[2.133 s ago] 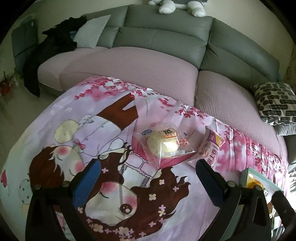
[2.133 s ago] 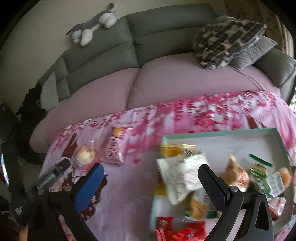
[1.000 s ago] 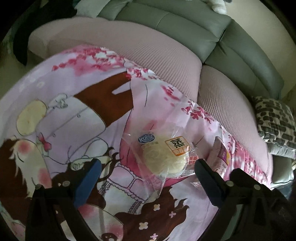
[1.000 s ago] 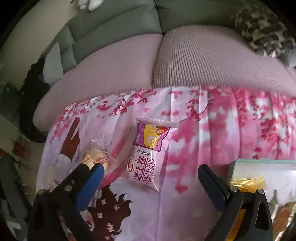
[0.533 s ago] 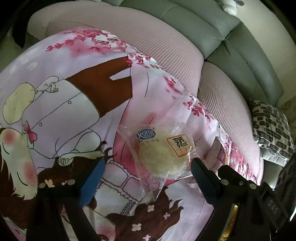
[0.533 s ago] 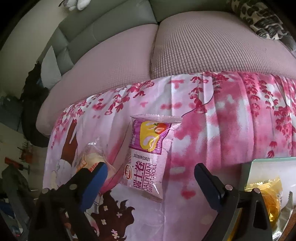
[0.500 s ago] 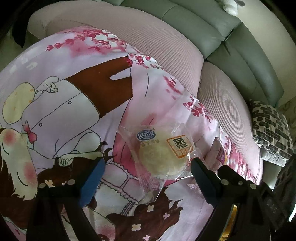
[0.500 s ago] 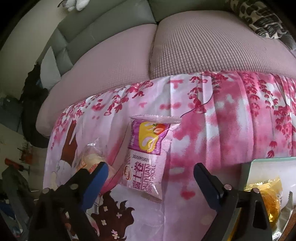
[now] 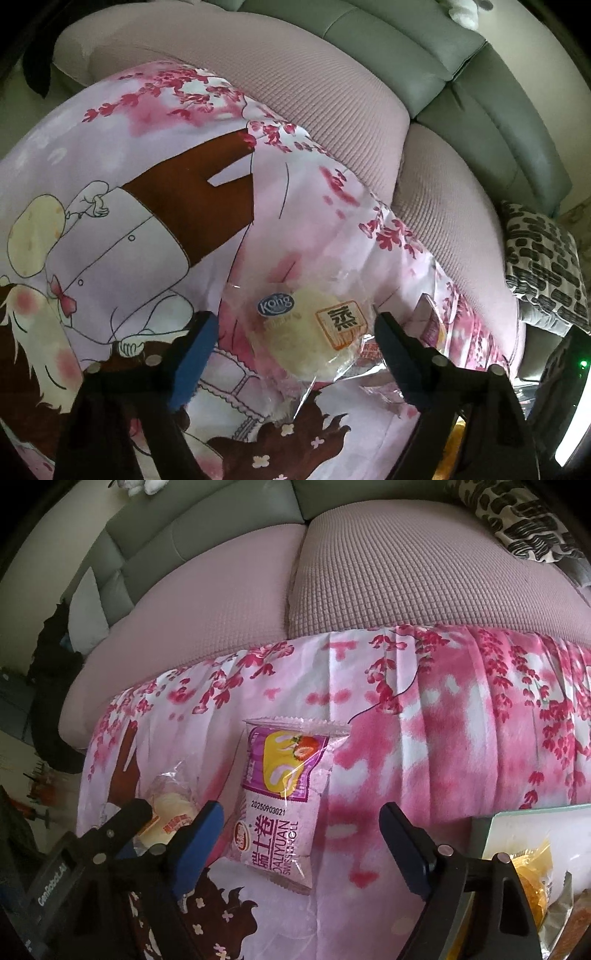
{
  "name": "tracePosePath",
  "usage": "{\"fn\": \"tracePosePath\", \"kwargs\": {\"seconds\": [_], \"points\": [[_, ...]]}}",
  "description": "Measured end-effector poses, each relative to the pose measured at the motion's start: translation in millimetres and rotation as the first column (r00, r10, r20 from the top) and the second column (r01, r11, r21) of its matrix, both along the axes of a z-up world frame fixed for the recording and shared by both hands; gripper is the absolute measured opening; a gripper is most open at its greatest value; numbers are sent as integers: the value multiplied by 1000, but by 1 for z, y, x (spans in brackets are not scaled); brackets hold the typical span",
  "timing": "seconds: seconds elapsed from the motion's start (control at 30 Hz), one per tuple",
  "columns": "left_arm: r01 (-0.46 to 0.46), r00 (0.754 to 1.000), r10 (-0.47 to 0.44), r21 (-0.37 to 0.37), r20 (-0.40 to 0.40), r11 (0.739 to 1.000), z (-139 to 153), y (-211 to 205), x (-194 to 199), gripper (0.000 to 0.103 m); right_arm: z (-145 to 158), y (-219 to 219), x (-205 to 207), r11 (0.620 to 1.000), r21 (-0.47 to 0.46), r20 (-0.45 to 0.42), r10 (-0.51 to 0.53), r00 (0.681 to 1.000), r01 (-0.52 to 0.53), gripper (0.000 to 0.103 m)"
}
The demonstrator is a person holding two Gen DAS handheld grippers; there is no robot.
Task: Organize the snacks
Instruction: 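Grasp the purple swiss roll bag with right tool while left tool grasps steamed bun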
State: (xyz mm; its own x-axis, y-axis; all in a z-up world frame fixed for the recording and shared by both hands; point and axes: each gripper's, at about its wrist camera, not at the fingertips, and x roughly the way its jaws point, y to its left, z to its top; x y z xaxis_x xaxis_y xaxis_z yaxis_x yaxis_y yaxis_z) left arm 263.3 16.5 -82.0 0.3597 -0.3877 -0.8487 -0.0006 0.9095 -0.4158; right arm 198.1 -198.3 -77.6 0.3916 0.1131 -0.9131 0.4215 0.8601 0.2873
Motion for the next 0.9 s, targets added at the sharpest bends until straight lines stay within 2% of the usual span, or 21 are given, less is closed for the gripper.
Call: {"fn": "tracePosePath", "kwargs": {"seconds": [0.1,0.27,0.3,0.33,0.47,0.53,0.67,0.9], "points": [[14,1000,-14,6,-9,1000,-2,-3,2,85,-4,2,3,1000,-6,-10,2,1000,-2,86],[36,999,-36,18,-13,999,-3,-13,4,84,-11,7,7,1000,-9,-24,12,1000,-13,78],[38,999,-37,24,-16,999,-3,-15,4,82,-11,8,8,1000,-8,-24,12,1000,-12,76],[37,999,-37,32,-19,999,-3,-16,3,74,-11,9,9,1000,-7,-24,14,1000,-14,70],[34,999,-33,46,-26,998,-3,-17,1,72,-10,14,9,999,11,-11,32,999,-32,54],[37,999,-35,57,-27,998,-2,-18,-1,68,-9,17,9,999,15,-6,40,999,-40,49],[34,999,-32,64,-27,997,-2,-19,-3,63,-7,19,7,999,21,-6,48,999,-47,42],[17,1000,-17,28,-20,999,-1,-14,-14,58,-4,18,-7,998,47,-4,48,999,-48,40]]}}
